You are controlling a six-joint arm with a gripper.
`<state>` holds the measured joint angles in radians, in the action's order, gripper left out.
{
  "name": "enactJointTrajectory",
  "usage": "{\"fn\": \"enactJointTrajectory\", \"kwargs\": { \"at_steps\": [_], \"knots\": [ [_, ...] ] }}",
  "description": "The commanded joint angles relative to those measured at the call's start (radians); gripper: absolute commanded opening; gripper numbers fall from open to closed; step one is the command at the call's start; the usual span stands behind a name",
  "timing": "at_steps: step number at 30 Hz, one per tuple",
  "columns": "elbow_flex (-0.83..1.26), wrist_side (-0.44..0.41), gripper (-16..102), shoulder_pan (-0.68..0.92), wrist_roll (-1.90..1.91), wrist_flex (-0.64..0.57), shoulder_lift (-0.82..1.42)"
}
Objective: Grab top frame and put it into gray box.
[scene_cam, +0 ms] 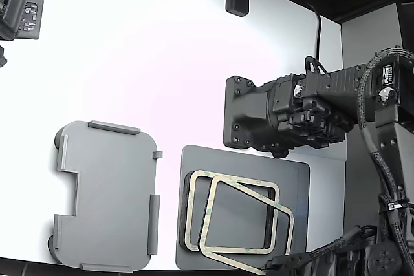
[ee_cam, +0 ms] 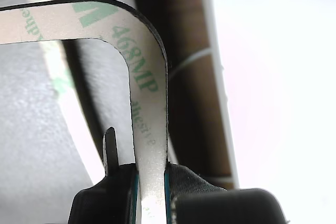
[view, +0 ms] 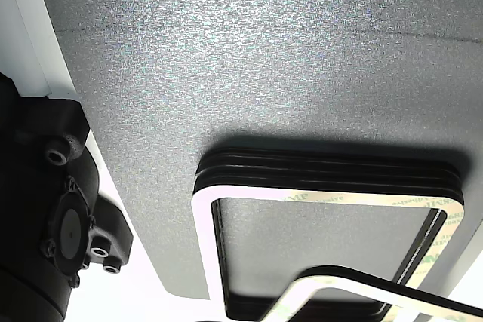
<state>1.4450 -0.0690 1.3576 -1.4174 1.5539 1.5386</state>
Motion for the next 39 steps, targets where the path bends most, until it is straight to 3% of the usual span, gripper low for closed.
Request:
{"fn": "enactJointTrajectory", "kwargs": {
  "at_steps": [1, 9, 16, 19, 26, 39],
  "knots": [
    [-0.08, -0.026, -10, -0.028, 0.201, 0.011, 0.023],
    [-0.183, -0.072, -10, -0.146, 0.719, 0.0, 0.009],
    [-0.224, -0.256, -10, -0.249, 1.098, 0.06, 0.0],
    [-0.282, -0.284, -10, -0.311, 1.195, 0.101, -0.026],
    [-0.201, -0.446, -11, -0.419, 1.489, 0.101, 0.084],
    [-0.36, -0.453, -13, -0.704, 2.002, 0.101, 0.04]
  ]
}}
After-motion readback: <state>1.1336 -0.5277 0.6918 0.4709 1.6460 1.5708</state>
